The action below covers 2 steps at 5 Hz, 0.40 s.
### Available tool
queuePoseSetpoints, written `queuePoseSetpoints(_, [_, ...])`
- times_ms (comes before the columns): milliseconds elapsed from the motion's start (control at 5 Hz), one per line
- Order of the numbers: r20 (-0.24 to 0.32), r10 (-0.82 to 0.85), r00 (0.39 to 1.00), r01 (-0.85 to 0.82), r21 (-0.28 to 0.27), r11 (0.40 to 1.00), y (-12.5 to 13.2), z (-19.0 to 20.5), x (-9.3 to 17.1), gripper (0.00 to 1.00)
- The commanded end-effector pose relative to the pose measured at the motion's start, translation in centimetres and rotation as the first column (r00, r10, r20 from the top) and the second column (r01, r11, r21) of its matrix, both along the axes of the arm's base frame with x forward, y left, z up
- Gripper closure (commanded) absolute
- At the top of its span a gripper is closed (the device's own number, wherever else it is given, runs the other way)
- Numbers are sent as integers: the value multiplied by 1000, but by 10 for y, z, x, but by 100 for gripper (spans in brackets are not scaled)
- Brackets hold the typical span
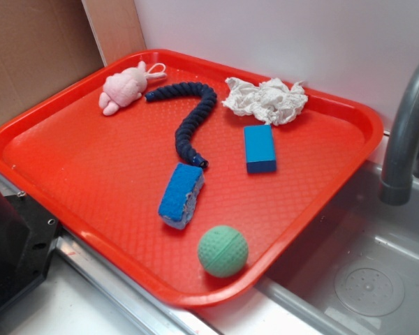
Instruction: Grab the blue block.
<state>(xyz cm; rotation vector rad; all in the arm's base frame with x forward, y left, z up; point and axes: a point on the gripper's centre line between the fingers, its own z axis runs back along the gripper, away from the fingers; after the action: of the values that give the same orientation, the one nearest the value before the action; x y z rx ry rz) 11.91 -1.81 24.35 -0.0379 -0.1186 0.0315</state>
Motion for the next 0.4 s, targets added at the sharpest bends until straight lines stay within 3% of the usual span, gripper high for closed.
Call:
queuePoseSetpoints(0, [0, 0, 1000, 0, 0, 1000, 0, 0, 0, 0])
queuePoseSetpoints(200, [-14, 164, 986, -165, -88, 982, -14, -19, 32, 0])
